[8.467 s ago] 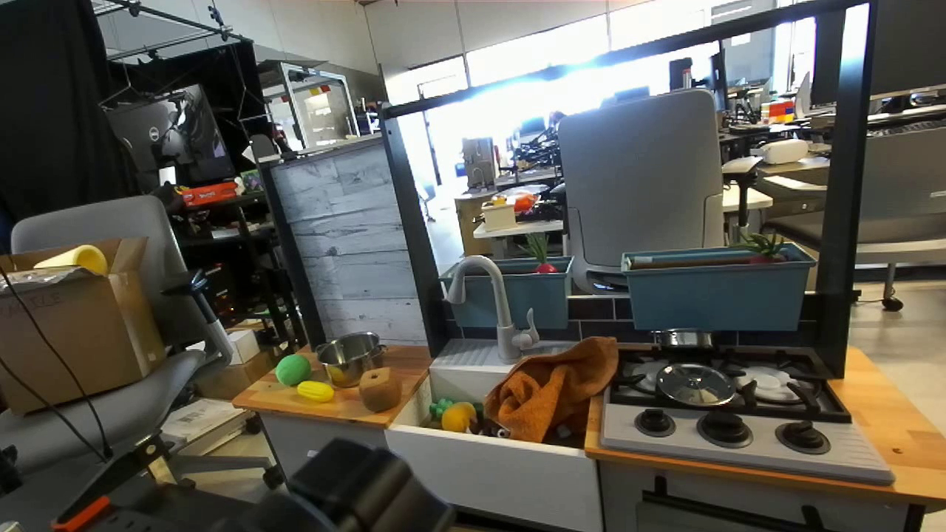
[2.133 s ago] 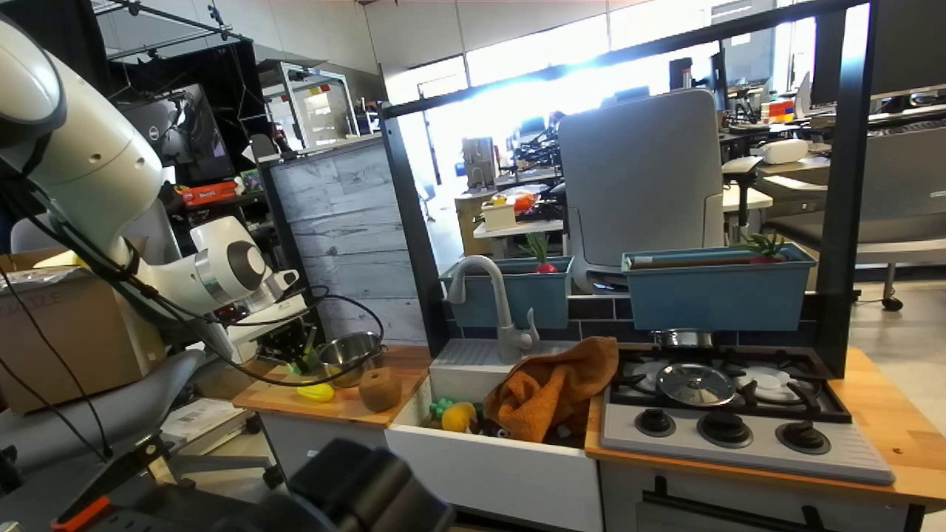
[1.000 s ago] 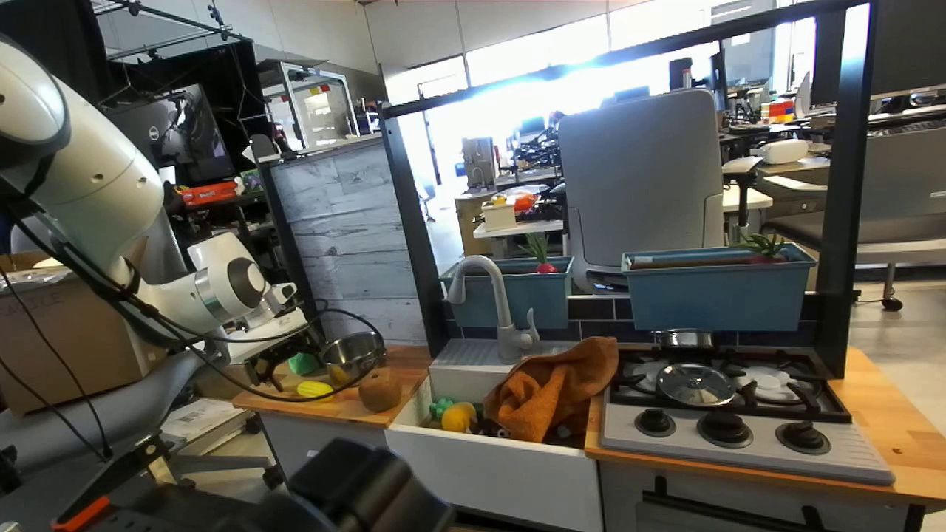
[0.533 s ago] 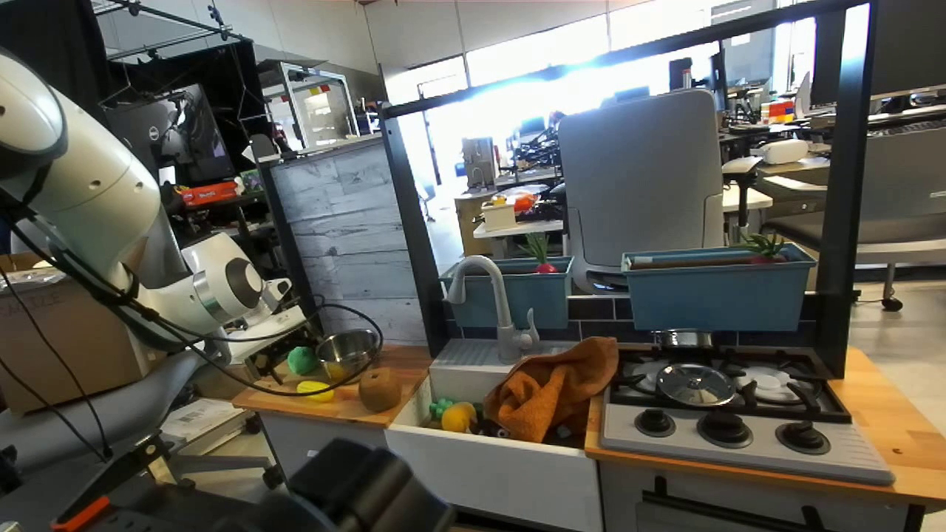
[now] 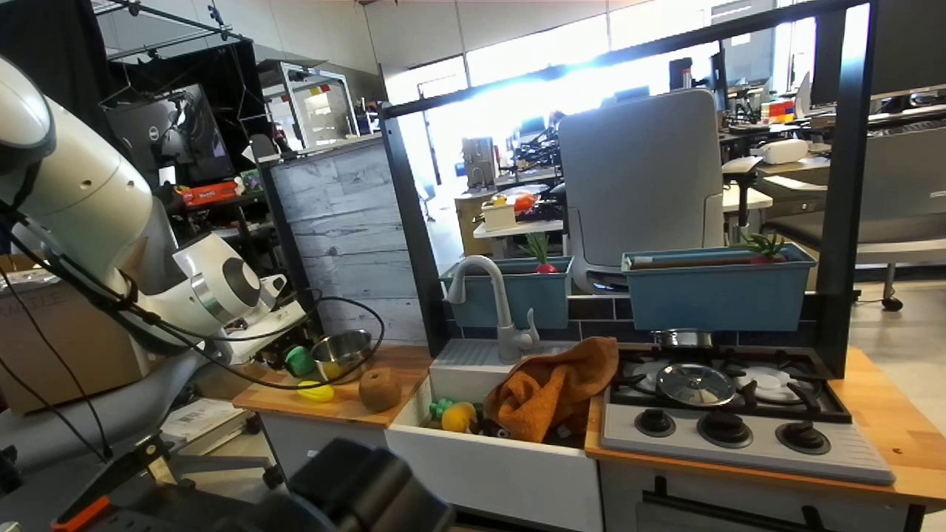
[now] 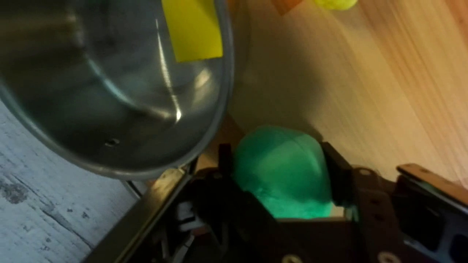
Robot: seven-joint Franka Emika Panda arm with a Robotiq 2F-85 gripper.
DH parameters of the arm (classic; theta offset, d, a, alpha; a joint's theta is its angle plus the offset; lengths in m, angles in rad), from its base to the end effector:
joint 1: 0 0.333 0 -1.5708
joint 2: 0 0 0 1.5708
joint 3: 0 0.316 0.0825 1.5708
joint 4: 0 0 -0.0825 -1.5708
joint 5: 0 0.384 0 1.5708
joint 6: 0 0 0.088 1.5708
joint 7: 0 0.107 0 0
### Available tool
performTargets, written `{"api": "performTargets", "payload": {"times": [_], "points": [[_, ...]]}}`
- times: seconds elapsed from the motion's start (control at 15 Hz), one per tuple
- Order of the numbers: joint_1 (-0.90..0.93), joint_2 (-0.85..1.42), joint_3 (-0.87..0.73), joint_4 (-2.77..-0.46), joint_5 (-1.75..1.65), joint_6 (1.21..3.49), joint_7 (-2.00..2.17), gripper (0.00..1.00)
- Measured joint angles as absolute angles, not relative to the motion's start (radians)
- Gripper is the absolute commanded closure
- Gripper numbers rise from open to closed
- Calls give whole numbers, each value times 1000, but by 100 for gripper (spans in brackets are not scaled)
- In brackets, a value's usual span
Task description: Move the pee plush toy
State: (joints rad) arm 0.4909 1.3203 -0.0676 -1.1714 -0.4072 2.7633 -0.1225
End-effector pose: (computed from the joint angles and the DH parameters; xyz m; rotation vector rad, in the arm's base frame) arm 0.6569 0.3310 -0.0059 2.5639 1.3437 0.4358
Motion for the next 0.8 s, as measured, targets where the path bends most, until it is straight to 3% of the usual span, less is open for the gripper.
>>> {"api": "performTargets", "payload": {"times": [0.27, 0.8], "points": [[502, 1321, -96, -1171, -407, 2770, -107, 96], [562, 1319, -263, -1197, -407, 2975, 75, 94]]}}
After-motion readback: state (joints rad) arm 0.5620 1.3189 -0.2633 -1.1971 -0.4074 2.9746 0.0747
